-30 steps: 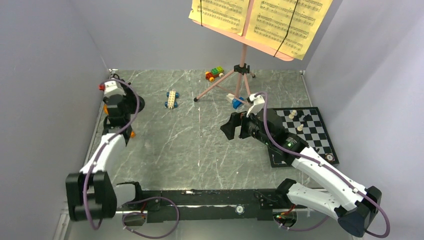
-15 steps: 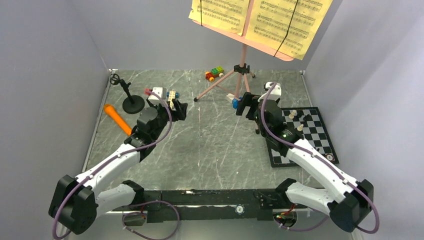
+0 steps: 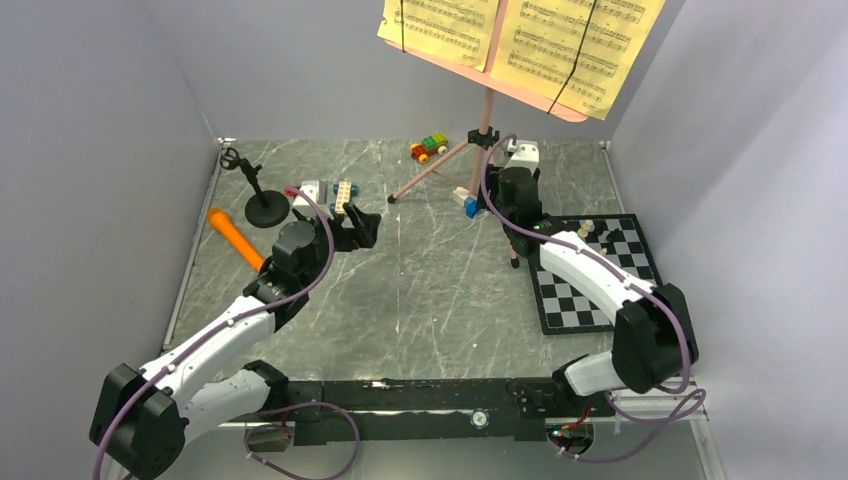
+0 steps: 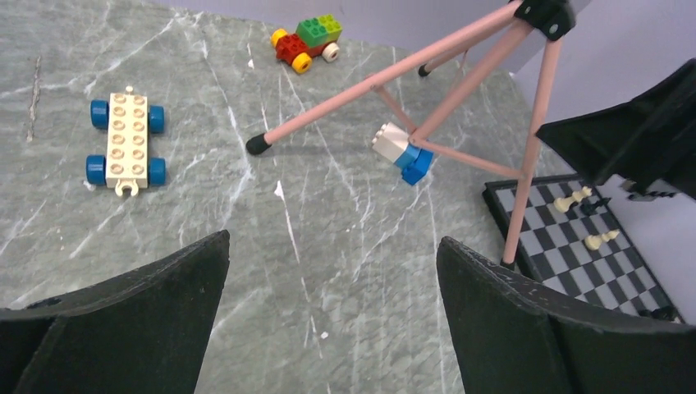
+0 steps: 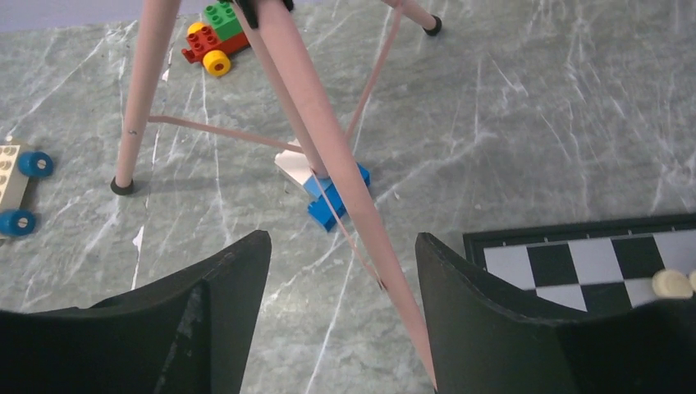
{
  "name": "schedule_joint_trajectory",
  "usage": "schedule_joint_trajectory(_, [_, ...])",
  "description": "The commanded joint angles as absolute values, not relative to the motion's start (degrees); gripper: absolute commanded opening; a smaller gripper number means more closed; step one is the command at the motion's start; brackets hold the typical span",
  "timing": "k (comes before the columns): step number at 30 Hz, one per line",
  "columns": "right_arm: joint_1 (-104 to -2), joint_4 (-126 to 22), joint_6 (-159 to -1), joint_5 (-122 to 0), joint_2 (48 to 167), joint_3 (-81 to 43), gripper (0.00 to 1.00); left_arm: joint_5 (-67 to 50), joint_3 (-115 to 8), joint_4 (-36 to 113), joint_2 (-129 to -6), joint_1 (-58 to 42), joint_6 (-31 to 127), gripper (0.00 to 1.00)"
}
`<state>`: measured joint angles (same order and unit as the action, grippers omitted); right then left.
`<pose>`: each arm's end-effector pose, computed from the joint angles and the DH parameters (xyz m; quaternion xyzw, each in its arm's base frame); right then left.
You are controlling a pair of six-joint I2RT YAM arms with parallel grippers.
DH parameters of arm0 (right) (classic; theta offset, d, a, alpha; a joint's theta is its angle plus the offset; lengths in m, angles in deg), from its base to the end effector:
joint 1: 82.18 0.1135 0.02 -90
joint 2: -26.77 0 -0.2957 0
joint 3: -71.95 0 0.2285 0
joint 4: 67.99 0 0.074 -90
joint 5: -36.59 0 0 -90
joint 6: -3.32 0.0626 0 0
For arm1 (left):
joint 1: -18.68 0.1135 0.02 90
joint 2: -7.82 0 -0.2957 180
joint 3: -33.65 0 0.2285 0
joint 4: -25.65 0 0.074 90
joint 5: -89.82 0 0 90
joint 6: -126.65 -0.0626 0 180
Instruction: Pack up the instrument practice props
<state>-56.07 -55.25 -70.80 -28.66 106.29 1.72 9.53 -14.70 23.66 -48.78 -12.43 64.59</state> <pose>0.2926 0.1142 0.3183 0.0471 0.8174 0.0297 0.5734 0.1923 -0.1037 0.3128 -0.0359 0.7433 -0.2729 0.6097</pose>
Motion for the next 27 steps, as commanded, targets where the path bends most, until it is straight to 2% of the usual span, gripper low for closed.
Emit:
schedule_joint_trajectory(1, [-57.1, -59.3, -74.1, -31.0, 109.2, -3.5, 0.68, 9.4, -21.2, 29.6, -50.1, -11.8, 66.9, 0.99])
schedule_joint_trajectory(4, [-57.5, -59.1, -74.6, -30.9, 110.6, -3.8, 0.63, 8.2, -23.7, 31.6, -51.3, -11.3, 65.8, 0.99])
schedule_joint_trajectory(11, [-58.3, -60.9, -76.1, -32.3, 111.9, -1.7, 0.42, 2.5, -31.4, 33.6, -56.4, -11.0, 58.2, 0.99])
schedule_joint_trajectory(16, [-58.3, -60.3, -76.7, -34.0, 113.9, -3.0, 0.38, -0.7, -36.6, 35.3, -62.2, -10.8, 57.0, 0.99])
schedule_joint_trajectory(19, [-58.3, -60.1, -77.4, -35.3, 114.7, -3.7, 0.34, -2.3, -35.5, 33.6, -62.8, -10.7, 57.4, 0.99])
schedule_joint_trajectory(22, [-58.3, -59.9, -78.1, -37.3, 115.8, -4.4, 0.19, -3.7, -32.9, 30.4, -62.1, -10.6, 57.9, 0.99])
schedule_joint_trajectory(27, [-58.2, -60.1, -78.0, -39.7, 115.5, -3.6, 0.03, -4.5, -30.7, 29.7, -60.8, -10.6, 57.4, 0.99])
